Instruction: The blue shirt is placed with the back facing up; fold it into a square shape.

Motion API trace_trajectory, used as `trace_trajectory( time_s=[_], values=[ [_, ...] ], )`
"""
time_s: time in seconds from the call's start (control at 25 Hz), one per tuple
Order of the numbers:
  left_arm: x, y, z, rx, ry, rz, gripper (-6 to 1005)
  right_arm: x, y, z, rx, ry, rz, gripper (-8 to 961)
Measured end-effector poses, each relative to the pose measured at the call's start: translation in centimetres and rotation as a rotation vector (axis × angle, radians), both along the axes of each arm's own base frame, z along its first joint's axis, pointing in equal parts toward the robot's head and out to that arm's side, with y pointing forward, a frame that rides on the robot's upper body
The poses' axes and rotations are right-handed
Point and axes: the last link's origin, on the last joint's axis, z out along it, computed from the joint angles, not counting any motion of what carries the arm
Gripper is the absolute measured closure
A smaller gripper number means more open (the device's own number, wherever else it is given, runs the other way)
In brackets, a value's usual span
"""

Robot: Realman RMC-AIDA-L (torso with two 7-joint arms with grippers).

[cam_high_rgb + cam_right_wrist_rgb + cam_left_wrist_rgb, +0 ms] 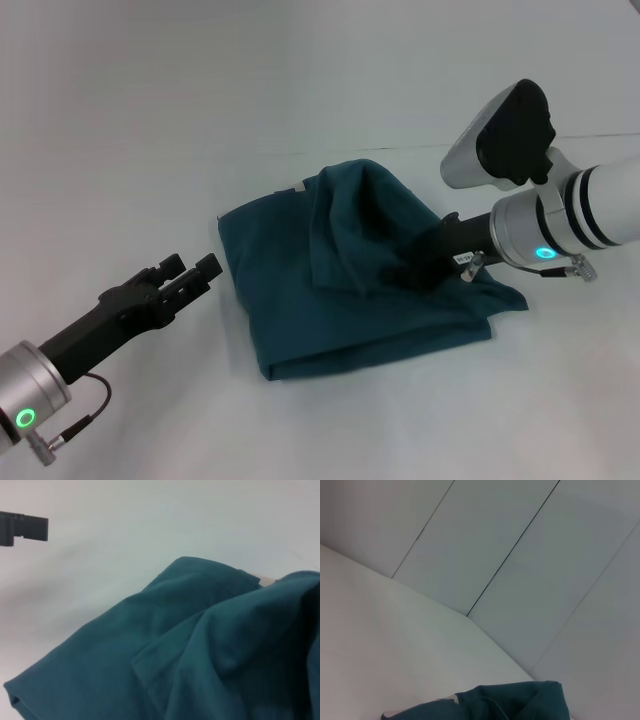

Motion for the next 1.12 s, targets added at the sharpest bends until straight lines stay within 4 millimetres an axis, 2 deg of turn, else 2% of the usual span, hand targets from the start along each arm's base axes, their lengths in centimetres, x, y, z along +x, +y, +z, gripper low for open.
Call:
trace_trajectory(
  time_s=[0.4, 1.12],
  values=[
    [-0.1, 0.1, 0.0, 0.002, 0.006, 0.007, 247, -0.9, 0.1, -0.1, -0.010, 0.022, 0.013, 614],
    [-0.1, 0.4, 0.0, 0.003, 0.014, 0.013, 248, -1.7, -0.3, -1.2, -0.051, 0.003, 0.044, 353]
  ],
)
